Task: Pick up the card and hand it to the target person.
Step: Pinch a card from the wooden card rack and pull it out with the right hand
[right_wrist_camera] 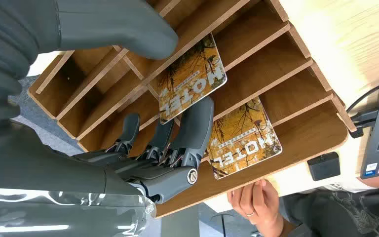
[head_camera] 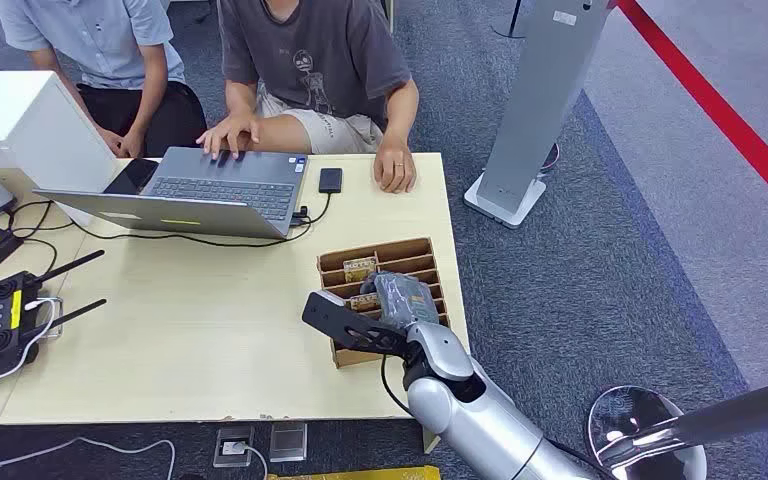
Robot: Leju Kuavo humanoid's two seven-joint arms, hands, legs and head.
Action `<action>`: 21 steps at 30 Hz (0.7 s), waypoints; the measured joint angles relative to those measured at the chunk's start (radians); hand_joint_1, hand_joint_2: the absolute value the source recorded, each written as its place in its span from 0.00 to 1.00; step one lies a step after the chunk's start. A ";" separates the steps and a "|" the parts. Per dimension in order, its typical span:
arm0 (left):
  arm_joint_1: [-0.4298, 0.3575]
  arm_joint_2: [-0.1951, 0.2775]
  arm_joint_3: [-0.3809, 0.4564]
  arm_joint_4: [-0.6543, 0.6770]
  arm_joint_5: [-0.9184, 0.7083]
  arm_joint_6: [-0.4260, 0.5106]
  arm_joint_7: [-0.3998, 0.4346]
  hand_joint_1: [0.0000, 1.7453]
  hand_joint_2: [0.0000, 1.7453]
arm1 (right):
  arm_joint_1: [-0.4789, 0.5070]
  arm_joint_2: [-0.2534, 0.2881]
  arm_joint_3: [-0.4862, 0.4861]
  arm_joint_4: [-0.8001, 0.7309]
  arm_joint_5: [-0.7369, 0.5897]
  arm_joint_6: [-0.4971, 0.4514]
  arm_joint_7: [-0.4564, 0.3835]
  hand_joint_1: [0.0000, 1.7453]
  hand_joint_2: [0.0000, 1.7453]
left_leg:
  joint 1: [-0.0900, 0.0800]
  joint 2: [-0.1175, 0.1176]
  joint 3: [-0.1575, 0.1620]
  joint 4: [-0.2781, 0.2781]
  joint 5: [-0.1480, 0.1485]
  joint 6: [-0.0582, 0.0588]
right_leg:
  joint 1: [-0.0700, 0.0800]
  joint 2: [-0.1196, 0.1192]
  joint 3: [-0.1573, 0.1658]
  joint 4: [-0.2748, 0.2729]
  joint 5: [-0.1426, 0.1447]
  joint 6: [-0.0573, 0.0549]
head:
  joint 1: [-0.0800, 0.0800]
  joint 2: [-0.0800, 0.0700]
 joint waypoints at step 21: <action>0.000 0.000 0.000 0.000 0.000 -0.003 0.000 0.00 1.00 | 0.001 0.000 -0.006 0.000 0.002 0.003 0.000 0.68 1.00 | 0.000 0.000 0.000 0.000 0.000 0.000 | 0.000 0.000 0.000 0.000 0.000 0.000 | 0.000 0.000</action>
